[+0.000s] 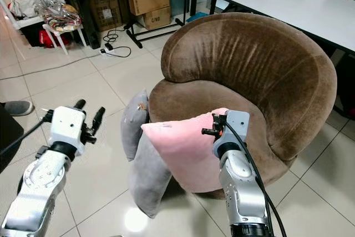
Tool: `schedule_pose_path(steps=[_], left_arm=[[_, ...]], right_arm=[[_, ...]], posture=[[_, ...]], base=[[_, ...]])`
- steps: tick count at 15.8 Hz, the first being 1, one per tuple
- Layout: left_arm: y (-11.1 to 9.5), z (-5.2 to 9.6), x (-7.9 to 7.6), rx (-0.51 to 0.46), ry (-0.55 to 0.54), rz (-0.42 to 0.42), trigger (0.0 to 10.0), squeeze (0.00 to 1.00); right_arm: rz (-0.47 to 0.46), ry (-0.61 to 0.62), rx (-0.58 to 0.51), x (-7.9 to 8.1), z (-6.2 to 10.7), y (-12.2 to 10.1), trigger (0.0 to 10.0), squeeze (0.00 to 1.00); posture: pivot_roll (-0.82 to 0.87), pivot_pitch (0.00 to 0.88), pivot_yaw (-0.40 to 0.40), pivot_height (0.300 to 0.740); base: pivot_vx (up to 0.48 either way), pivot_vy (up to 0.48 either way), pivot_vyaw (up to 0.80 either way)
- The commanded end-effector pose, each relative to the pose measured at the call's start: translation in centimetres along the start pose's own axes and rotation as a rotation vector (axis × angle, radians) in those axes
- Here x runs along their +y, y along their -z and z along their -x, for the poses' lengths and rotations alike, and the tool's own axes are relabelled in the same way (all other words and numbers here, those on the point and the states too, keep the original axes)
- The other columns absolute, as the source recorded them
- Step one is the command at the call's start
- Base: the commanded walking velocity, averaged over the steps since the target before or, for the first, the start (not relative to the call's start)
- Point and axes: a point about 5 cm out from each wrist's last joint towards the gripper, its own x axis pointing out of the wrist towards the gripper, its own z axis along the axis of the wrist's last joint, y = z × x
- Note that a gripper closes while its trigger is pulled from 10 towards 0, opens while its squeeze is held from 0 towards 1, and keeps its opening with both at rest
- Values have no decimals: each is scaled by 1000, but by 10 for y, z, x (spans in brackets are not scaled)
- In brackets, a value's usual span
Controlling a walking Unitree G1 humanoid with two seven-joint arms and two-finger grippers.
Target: Move the pillow to the sofa from floor
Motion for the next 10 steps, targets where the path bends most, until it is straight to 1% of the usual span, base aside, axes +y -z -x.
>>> schedule_pose_path(steps=[1,3,6,8,10], left_arm=[[1,0,1,10,-5,0,10000,0],[1,-2,3,0,-29,9,10000,0],[0,-2,3,-8,-44,15,10000,0],[0,-4,5,-10,-52,29,10000,0],[-1,-6,6,-17,-46,20,10000,0]], right_arm=[[20,-15,-68,3,-4,-15,10000,0],[-18,-8,-63,3,-3,-16,10000,0],[25,-30,-66,2,-7,-18,10000,0],[24,-34,-64,4,-8,-18,10000,0],[7,-34,-57,5,-11,-17,10000,0]], posture=[[-92,0,9,740],[-97,0,0,740],[-91,0,-9,740],[-91,0,-7,740],[-86,0,-6,740]], base=[[0,0,0],[0,0,0],[0,0,0],[0,0,0],[0,0,0]])
